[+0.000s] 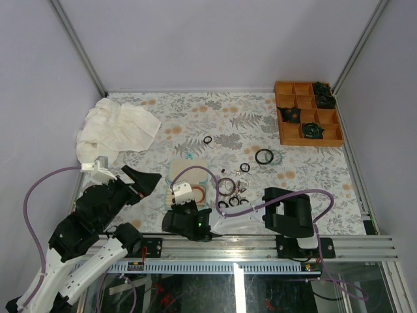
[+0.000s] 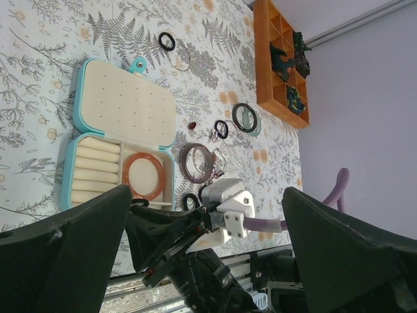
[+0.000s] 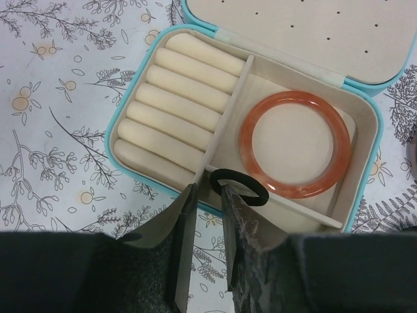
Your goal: Organize the mixed jewelry
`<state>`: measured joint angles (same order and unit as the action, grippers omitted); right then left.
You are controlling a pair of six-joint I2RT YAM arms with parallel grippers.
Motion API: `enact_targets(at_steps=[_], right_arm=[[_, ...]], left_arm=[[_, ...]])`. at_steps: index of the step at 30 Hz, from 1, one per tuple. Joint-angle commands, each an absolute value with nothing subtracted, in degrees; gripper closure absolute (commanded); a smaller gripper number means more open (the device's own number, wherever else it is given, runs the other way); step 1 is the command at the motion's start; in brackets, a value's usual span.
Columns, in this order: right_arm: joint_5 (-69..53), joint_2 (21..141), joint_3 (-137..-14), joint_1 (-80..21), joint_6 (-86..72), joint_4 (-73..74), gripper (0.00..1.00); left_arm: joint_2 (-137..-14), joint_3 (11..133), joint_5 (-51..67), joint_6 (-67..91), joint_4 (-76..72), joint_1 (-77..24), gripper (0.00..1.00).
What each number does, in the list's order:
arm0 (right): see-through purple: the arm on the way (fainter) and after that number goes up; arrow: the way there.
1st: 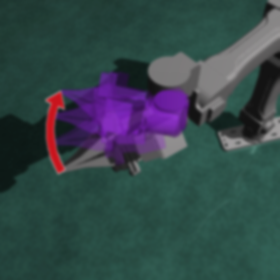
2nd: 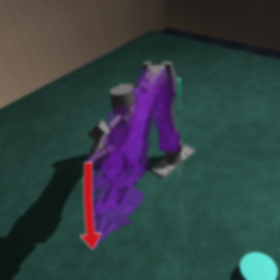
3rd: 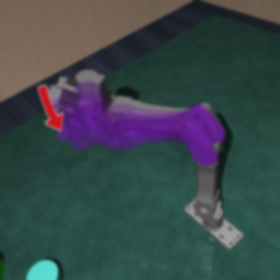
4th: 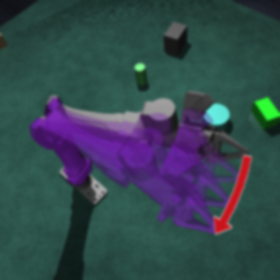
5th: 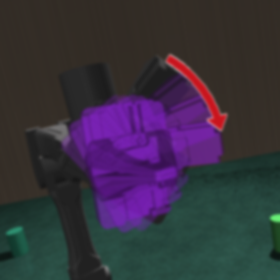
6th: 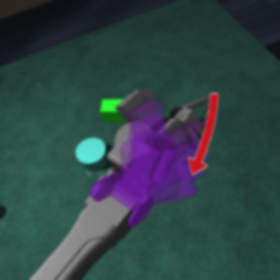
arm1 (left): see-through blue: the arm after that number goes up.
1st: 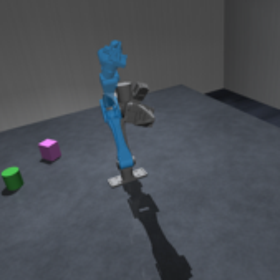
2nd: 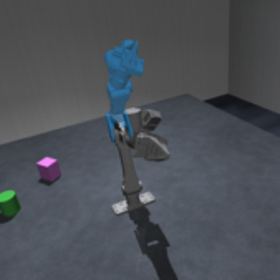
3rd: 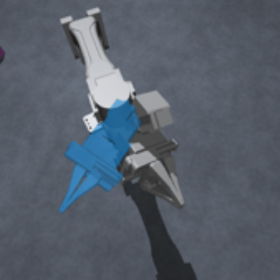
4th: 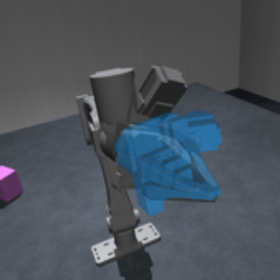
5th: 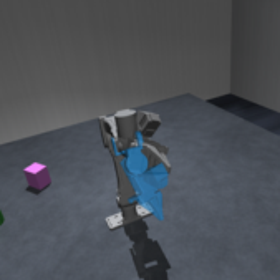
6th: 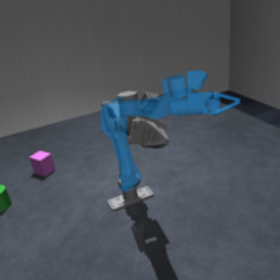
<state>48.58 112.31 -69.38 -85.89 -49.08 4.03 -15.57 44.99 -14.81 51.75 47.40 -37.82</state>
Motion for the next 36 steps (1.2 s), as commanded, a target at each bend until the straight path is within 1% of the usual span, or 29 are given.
enact_targets(at_steps=[1, 10, 12, 17, 20, 25, 29, 33, 36], right_arm=[[52.05, 111.60, -71.70, -86.99, -50.21, 3.73, 0.71], [51.63, 107.91, -70.37, -88.25, -49.75, 4.56, 0.66], [51.38, 106.57, -69.83, -88.67, -49.64, 5.02, 0.65], [49.30, 101.73, -68.06, -89.25, -48.64, 7.09, 0.64], [44.92, 99.07, -67.42, -87.85, -46.48, 9.22, 0.63], [34.22, 95.91, -67.34, -81.94, -42.97, 13.95, 0.63], [25.57, 95.54, -67.57, -78.27, -40.26, 16.08, 0.65], [21.66, 95.54, -66.97, -76.45, -36.73, 15.02, 0.73], [18.42, 95.72, -66.73, -75.06, -34.85, 13.23, 0.75]], left_arm=[[-14.78, 46.57, -14.78, 51.06, 47.46, -37.52, 0.00], [-14.37, 46.67, -14.72, 51.42, 47.75, -37.54, 0.00], [-14.38, 46.59, -14.71, 51.49, 47.75, -37.51, 0.00], [-14.33, 46.28, -14.96, 51.75, 47.75, -37.53, 0.00], [-14.44, 46.31, -15.24, 51.77, 47.57, -37.55, 0.00], [-15.16, 46.57, -15.54, 51.59, 47.55, -37.57, 0.00], [-15.26, 46.46, -15.58, 51.76, 47.50, -37.53, 0.00], [-15.56, 46.50, -15.59, 51.86, 47.50, -37.53, 0.00], [-15.90, 46.67, -15.56, 51.88, 47.51, -37.49, 0.00]])
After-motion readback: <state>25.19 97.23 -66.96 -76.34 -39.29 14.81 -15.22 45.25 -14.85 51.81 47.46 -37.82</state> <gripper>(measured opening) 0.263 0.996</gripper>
